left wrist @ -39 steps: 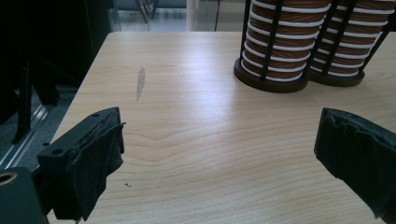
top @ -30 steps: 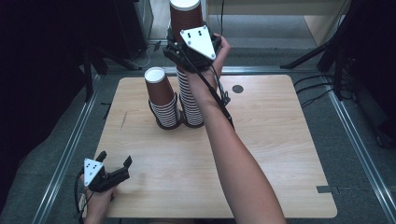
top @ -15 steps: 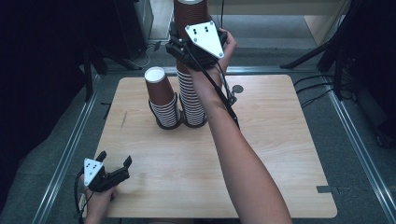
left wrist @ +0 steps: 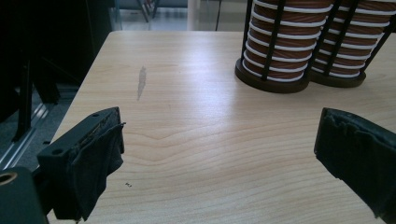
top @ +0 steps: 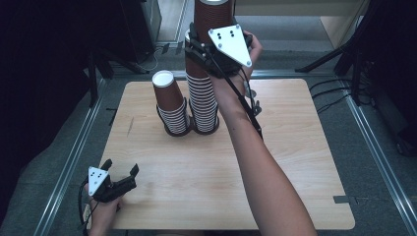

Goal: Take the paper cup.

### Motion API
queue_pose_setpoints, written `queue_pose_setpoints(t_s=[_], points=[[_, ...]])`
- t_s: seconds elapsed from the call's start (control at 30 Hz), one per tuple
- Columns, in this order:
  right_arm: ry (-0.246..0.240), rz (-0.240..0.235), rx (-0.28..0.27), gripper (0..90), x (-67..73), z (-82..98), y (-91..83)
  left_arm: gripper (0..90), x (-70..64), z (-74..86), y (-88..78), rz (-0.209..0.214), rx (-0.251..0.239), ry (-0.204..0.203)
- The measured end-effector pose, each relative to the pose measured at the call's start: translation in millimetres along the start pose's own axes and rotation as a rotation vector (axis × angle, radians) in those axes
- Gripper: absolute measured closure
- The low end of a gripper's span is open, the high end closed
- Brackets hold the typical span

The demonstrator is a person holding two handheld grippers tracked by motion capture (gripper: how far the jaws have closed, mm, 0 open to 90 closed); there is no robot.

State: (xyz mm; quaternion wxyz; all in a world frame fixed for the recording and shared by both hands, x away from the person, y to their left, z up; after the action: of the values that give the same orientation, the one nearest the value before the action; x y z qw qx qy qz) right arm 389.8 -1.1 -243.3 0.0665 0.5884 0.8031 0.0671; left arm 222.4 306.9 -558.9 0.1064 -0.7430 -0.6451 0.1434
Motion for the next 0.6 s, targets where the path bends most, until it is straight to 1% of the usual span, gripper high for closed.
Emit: queue_pose_setpoints(t_s=[0.1, 0.17, 0.2, 0.23, 0.27, 0.43, 0.47, 0.53, 0.57, 0.6], points=[[-0.007, 0.009, 0.001, 13.5, -7.1, 2.7, -4.9, 1.9, -0.1, 0.1, 0.0, -0.001, 0.002, 0.003], [-0.007, 0.01, 0.004, 13.5, -9.0, 3.6, -5.9, 1.9, -0.3, 0.1, 0.2, -0.001, 0.0, 0.001], [-0.007, 0.019, 0.008, 13.5, -12.9, 5.3, -7.9, 1.9, -0.5, 0.1, 0.3, -0.003, 0.0, 0.002], [-0.007, 0.019, 0.008, 13.5, -12.9, 5.3, -7.9, 1.9, -0.5, 0.1, 0.3, -0.003, 0.0, 0.002], [-0.006, 0.023, 0.009, 13.5, -17.3, 6.6, -10.2, 1.9, -0.6, 0.1, 0.3, -0.004, 0.001, 0.006], [-0.005, 0.033, 0.018, 13.5, -27.5, 12.4, -18.2, 1.9, -0.6, 0.1, 0.4, -0.005, 0.001, 0.002], [-0.005, 0.033, 0.018, 13.5, -27.5, 12.4, -18.2, 1.9, -0.6, 0.1, 0.4, -0.005, 0.001, 0.002], [-0.009, 0.038, 0.027, 13.5, -33.8, 17.3, -22.9, 1.9, 0.2, 0.0, 0.2, -0.006, 0.001, -0.002], [-0.009, 0.038, 0.027, 13.5, -33.8, 17.3, -22.9, 1.9, 0.2, 0.0, 0.2, -0.006, 0.001, -0.002], [-0.006, 0.044, 0.036, 13.4, -37.3, 20.8, -25.6, 1.9, 0.3, 0.0, 0.2, -0.006, 0.001, -0.004]])
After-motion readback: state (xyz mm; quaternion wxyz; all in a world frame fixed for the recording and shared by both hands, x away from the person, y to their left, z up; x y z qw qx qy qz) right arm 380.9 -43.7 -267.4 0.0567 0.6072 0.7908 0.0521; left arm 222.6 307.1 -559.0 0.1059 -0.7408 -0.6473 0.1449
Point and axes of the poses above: each handheld gripper's, and its own axes: y roughly forward along the jaws, z roughly out of its underside, x roughly to its left, the point moved 3 cm from there along y, roughly forward along the jaws, and after that the axes turned 3 degrees about x, right-handed, at the moved point
